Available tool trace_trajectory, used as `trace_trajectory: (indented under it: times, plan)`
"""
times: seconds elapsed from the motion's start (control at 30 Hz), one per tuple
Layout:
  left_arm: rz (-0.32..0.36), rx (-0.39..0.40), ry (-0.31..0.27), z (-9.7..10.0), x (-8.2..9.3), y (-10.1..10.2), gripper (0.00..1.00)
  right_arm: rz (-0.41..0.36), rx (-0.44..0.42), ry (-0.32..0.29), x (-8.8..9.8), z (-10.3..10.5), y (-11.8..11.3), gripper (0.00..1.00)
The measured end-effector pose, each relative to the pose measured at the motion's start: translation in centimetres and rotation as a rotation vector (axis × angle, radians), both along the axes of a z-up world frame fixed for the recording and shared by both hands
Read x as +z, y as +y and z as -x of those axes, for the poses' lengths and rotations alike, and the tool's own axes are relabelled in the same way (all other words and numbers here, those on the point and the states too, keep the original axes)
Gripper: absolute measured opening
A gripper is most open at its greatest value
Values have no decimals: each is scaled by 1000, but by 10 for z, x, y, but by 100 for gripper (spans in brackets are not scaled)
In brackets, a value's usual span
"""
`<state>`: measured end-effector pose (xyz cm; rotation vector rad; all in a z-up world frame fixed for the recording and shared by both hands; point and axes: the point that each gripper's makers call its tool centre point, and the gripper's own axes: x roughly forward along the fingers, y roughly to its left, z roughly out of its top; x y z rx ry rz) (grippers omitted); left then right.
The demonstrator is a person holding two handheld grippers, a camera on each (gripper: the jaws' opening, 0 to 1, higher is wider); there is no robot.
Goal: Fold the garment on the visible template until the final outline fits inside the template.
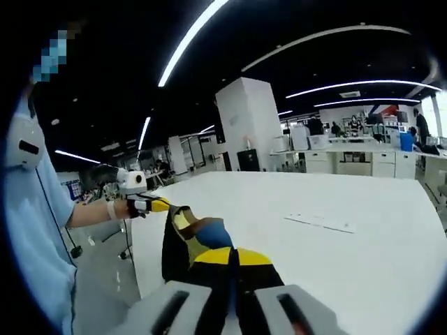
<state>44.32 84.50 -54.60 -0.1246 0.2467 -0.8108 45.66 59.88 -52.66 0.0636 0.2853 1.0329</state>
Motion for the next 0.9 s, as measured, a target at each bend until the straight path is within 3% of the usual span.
trace_trajectory:
  times: [0.13,0.37,0.5,0.67,0.9]
  plan:
    - [-24,-4,-90,0,34,-3,0,-22,11,-64,33,7,3,0]
    - [-9,-20,-132,0,73,-2,0,-161,20,-133,88,5,-5,0]
    - [9,-26,-159,-3,88,-1,0,-201,27,-147,102,0,-11,0]
    - [35,-21,-156,-22,92,1,0,-196,25,-144,97,-13,-12,0]
    - [28,10,-53,-66,58,3,0,-130,-15,-73,57,-50,-12,0]
